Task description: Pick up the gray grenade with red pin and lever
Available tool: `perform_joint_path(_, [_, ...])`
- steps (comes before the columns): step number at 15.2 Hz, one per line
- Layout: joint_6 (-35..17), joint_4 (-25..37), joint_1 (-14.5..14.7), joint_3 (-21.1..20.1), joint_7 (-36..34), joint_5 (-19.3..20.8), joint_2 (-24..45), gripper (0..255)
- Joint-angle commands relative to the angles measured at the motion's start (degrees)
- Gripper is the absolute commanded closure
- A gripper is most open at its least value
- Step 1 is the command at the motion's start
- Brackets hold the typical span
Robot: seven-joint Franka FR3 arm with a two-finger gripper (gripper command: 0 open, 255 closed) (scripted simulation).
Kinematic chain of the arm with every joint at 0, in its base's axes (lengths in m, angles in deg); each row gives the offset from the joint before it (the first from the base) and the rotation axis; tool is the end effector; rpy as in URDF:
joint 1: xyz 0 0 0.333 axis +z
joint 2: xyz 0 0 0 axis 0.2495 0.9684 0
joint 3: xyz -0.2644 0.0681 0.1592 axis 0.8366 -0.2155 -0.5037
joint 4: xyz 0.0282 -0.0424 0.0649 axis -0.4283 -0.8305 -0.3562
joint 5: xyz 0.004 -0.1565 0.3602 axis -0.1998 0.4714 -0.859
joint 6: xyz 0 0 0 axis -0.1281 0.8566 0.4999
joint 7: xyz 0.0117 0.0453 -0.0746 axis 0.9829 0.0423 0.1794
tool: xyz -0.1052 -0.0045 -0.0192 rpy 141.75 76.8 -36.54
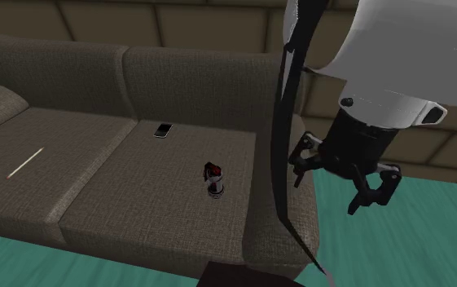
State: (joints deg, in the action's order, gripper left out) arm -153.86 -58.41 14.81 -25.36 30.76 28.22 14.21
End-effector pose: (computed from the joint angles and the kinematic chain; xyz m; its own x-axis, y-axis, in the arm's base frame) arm 0.2878 0.0188 0.5519 0.9758 -0.1126 -0.1872 -0.1244 -0.9908 -0.0526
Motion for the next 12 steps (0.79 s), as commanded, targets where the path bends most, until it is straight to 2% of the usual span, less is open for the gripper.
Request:
perform_joint_path(1, [0.0,0.0,0.0,0.0,0.0,0.0,0.0,0])
perform_joint_path(12, [-17.45,-2.62,3.91,-12.75,-11.83,-7.98,11.36,0])
